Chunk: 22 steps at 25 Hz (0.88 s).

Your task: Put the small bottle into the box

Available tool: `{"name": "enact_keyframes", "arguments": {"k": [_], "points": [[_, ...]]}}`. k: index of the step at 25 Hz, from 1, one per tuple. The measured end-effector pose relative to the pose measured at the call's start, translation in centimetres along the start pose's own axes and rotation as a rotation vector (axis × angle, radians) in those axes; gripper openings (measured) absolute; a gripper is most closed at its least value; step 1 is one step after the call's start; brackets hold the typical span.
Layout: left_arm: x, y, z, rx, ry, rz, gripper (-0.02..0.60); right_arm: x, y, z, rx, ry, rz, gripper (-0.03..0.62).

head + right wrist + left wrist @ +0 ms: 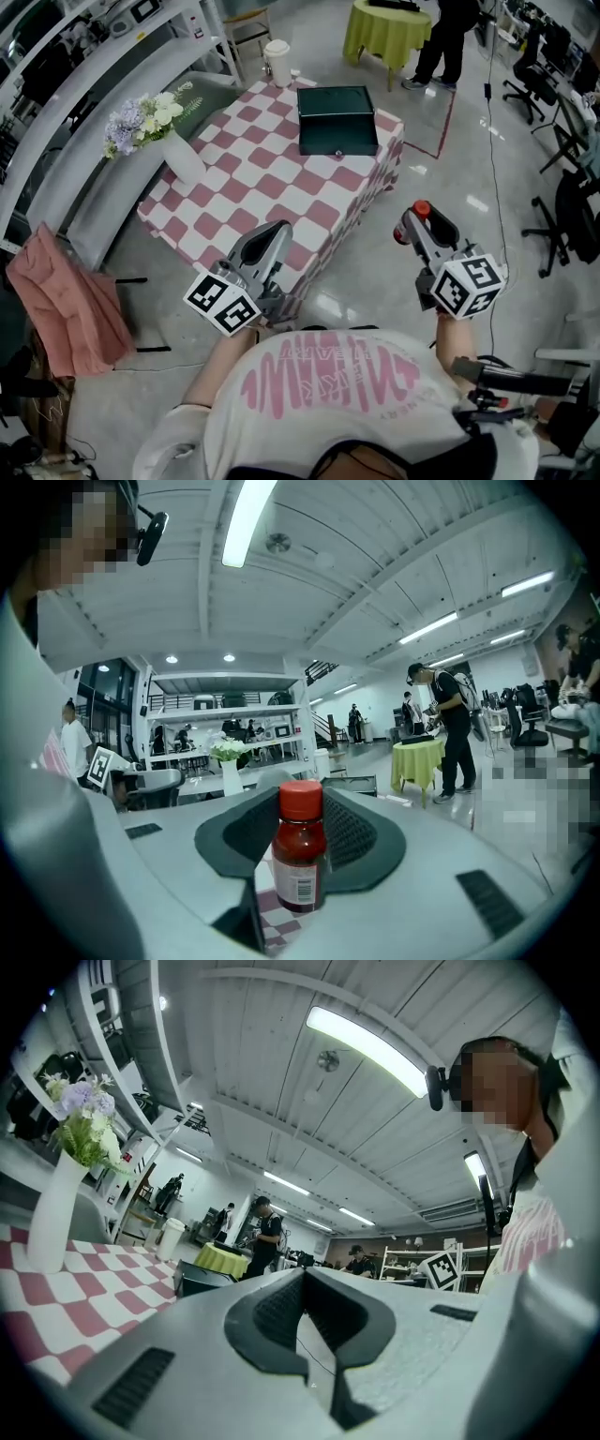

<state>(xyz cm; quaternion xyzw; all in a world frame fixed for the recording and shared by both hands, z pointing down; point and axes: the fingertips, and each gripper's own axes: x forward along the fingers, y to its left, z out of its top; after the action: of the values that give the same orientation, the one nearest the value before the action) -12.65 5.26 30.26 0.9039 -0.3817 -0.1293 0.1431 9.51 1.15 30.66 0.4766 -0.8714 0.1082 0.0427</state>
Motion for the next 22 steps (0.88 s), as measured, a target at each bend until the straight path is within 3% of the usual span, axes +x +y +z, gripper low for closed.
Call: {"name": "enact_keyframes", "arguments": {"k": [6, 13, 22], "points": [[0.3, 2.2, -1.4, 0.013, 0.019, 0.07, 0.008, 1.3, 0.2, -0.8, -0.002, 0.028, 0.022, 0.144], [1.2, 2.8, -2.6, -0.009, 0.032, 0.072, 0.008, 2.8, 0.4, -2.1, 0.004, 0.065, 0.061, 0.144], [5.6, 6.5, -2.0, -0.018, -0.015, 0.131, 0.008, 8.8, -2.2, -1.0, 0.002, 0.063, 0.156, 0.144]]}}
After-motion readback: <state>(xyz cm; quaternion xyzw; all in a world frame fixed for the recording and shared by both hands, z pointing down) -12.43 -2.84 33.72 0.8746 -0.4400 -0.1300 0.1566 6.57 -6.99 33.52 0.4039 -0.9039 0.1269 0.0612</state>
